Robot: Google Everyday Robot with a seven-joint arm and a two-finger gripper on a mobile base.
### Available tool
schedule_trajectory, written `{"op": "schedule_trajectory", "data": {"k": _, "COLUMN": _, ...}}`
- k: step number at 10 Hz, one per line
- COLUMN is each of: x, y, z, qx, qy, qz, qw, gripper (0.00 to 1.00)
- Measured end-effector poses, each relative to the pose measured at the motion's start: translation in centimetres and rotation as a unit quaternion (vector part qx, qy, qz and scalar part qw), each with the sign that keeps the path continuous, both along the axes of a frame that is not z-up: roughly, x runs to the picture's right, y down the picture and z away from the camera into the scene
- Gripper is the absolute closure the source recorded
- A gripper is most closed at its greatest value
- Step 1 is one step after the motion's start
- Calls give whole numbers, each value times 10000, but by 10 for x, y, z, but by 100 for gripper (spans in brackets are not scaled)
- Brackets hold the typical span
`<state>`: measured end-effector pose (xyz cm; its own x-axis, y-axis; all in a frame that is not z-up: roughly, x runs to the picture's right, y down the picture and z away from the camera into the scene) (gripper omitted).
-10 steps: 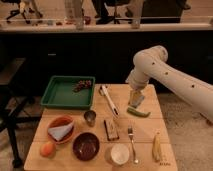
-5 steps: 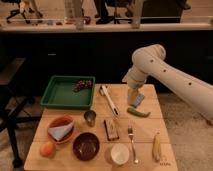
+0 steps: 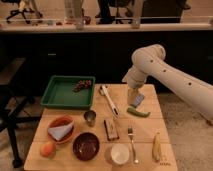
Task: Place grapes in purple bowl
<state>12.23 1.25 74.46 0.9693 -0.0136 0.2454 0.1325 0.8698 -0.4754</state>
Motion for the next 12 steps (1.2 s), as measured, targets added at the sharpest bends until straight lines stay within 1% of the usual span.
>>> {"op": "schedule_trajectory", "data": {"k": 1, "x": -2, "y": -3, "z": 1, "qx": 68, "qy": -62, "qz": 17, "qw": 10000, "gripper": 20}}
{"op": "schedule_trajectory", "data": {"k": 2, "x": -10, "y": -11, "z": 3, "qx": 270, "qy": -147, "qz": 44, "qw": 9995, "gripper": 20}}
{"op": "schedule_trajectory", "data": {"k": 3, "x": -21, "y": -17, "z": 6, "qx": 417, "qy": -225, "qz": 57, "qw": 9989, "gripper": 20}}
{"op": "schedule_trajectory", "data": {"k": 4, "x": -40, "y": -29, "z": 13, "qx": 523, "qy": -295, "qz": 70, "qw": 9982, "gripper": 20}}
{"op": "schedule_trajectory", "data": {"k": 5, "x": -58, "y": -39, "z": 20, "qx": 540, "qy": -387, "qz": 55, "qw": 9978, "gripper": 20}}
{"op": "schedule_trajectory", "data": {"k": 6, "x": -71, "y": -47, "z": 26, "qx": 541, "qy": -448, "qz": 57, "qw": 9975, "gripper": 20}}
{"op": "schedule_trajectory", "data": {"k": 8, "x": -83, "y": -54, "z": 33, "qx": 537, "qy": -532, "qz": 2, "qw": 9971, "gripper": 20}}
{"op": "schedule_trajectory", "data": {"k": 12, "x": -100, "y": -55, "z": 46, "qx": 483, "qy": -596, "qz": -56, "qw": 9970, "gripper": 20}}
